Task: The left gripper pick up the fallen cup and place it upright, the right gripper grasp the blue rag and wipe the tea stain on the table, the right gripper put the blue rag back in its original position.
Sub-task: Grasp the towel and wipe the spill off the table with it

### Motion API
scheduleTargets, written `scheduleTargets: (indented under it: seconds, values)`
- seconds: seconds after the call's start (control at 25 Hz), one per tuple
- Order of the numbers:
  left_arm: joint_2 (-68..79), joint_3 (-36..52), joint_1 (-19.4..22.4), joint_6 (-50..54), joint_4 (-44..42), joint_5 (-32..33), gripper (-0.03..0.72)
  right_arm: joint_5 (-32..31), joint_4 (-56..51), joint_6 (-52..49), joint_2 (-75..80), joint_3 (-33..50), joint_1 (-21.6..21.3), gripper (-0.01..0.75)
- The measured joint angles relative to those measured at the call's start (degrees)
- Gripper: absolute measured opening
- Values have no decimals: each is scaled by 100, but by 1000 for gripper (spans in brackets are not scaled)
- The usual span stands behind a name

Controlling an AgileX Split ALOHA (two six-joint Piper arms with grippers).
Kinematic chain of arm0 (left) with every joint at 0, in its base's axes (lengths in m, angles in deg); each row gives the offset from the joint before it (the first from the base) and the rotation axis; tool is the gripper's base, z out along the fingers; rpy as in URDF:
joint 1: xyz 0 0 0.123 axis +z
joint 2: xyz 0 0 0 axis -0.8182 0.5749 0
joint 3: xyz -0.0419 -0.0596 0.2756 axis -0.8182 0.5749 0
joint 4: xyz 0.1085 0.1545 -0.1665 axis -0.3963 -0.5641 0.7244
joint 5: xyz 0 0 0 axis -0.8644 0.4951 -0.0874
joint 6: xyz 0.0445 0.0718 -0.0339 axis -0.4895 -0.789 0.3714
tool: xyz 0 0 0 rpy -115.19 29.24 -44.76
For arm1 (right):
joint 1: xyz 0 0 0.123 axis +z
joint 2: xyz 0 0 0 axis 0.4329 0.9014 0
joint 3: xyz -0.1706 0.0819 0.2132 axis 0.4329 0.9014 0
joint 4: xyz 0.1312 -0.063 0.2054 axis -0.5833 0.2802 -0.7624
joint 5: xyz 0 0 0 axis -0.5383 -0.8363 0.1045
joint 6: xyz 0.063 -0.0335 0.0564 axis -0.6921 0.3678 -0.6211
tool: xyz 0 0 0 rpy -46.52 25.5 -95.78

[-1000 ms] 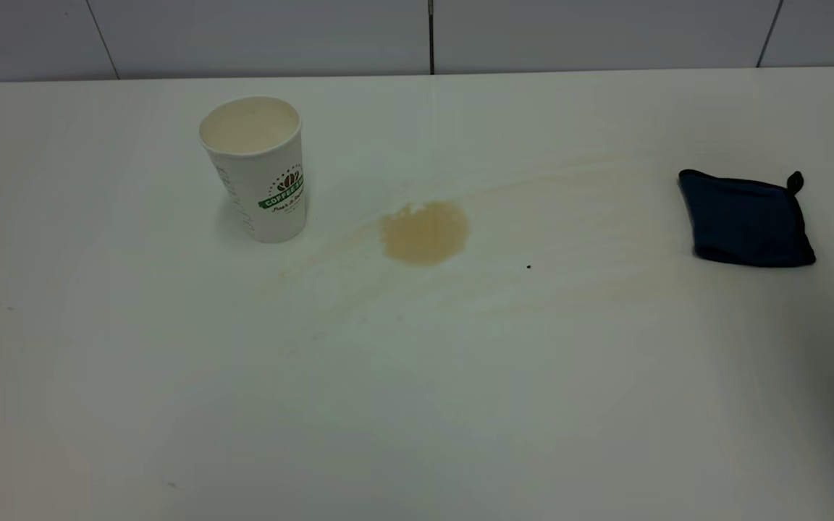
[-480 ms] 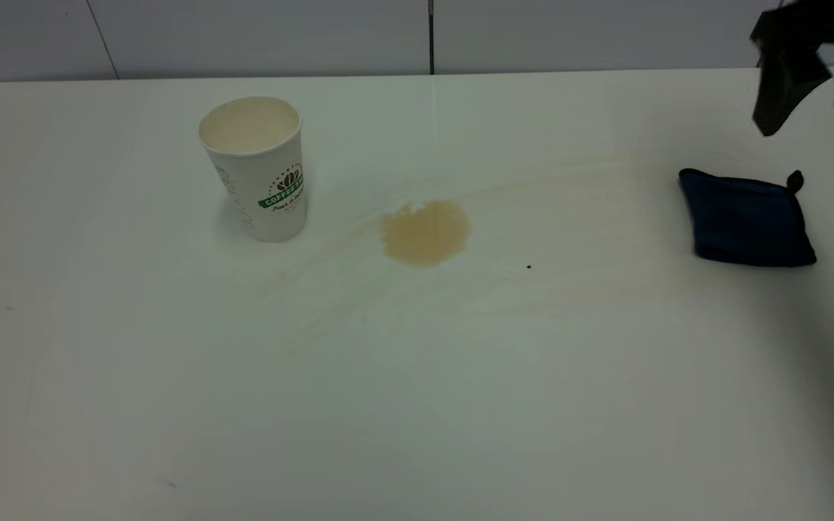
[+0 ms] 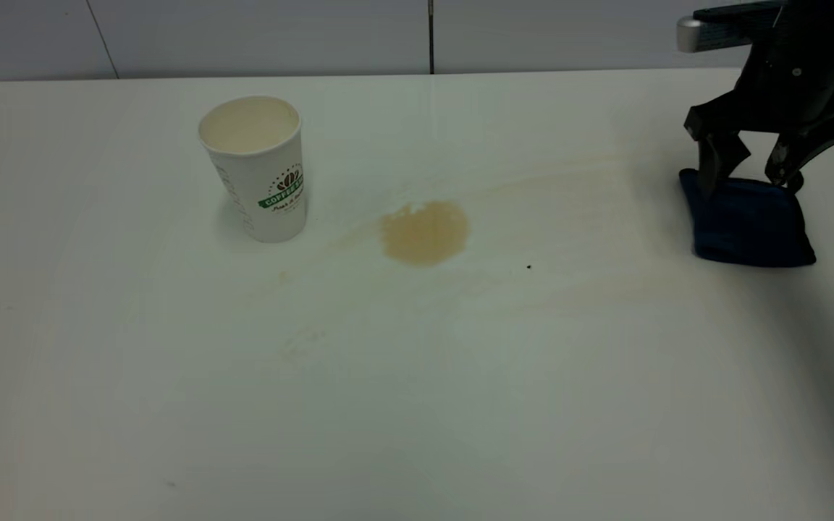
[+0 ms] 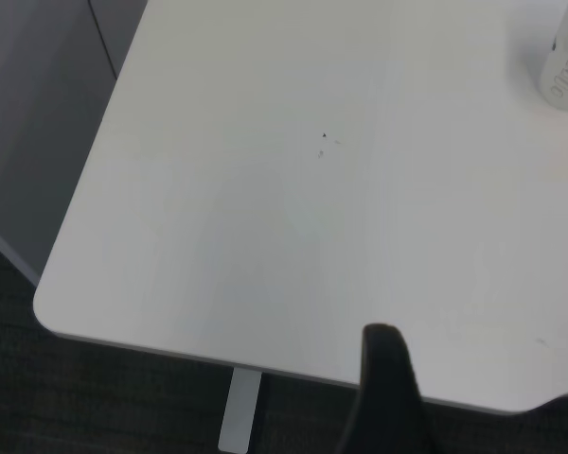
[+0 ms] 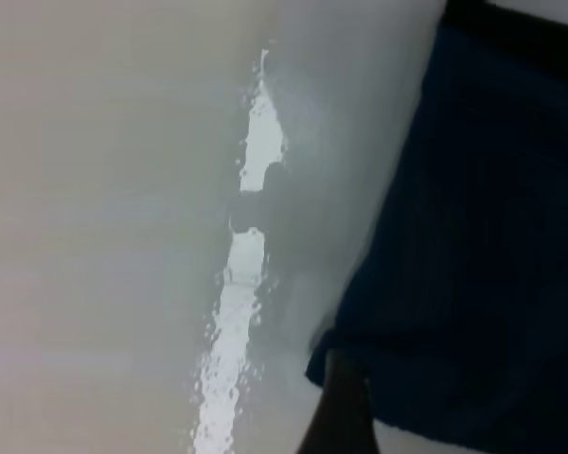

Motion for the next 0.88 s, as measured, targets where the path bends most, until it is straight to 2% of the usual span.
scheduleTargets:
  seconds: [0.2,0.44,0.56,0.72,0.88]
  values:
    - [0,0,0,0,0,0,564,13,47,-42,423,-342,-135,718]
    - [0,0,0,0,0,0,564,113,83,-42,621,-384,-286,708]
    - [0,0,0,0,0,0,564,126,83,-42,749,-384,-286,674]
    - [0,0,0,0,0,0,564,142,-1,-42,776,-388,-286,526]
    - [0,0,0,0,0,0,564,172,-204,-42,776,-388,-286,254]
